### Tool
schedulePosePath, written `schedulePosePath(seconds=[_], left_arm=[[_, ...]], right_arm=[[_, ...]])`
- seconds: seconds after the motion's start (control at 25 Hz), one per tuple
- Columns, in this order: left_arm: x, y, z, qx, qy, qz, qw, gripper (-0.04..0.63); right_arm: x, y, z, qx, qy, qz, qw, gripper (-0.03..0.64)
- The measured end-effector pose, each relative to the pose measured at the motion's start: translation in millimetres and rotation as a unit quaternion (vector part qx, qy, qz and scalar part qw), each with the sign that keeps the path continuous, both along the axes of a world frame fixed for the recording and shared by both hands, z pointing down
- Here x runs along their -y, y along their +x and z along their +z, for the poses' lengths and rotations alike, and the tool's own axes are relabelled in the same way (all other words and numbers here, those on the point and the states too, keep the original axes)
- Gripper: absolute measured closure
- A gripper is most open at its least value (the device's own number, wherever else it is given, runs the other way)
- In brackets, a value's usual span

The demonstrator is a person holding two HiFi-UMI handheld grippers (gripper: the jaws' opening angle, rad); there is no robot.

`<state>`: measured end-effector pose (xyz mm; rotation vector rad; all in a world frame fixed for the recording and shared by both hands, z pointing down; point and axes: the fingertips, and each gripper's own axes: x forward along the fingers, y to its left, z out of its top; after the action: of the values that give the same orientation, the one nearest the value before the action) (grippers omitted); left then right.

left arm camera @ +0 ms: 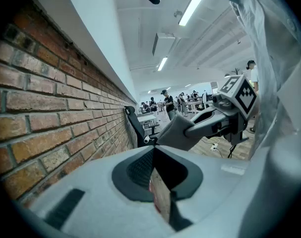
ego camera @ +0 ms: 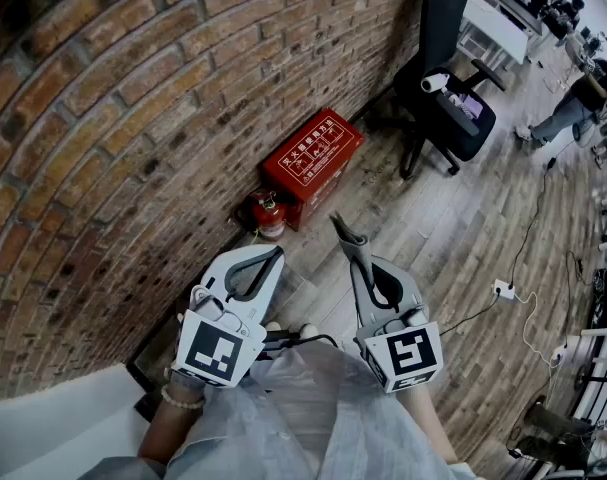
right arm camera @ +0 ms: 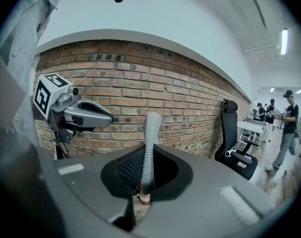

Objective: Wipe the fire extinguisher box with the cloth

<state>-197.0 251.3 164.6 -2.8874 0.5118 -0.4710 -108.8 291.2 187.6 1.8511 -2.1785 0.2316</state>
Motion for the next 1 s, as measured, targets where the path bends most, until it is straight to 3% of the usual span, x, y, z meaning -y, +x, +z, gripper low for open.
schedulePosePath(seconds=[1.0], left_arm=[[-21, 18, -3, 0.006, 0.01, -0.025, 0.9996, 0.598]], right_arm=[[-19, 19, 0, -0.001, 0.011, -0.026, 1.0, 0.598]])
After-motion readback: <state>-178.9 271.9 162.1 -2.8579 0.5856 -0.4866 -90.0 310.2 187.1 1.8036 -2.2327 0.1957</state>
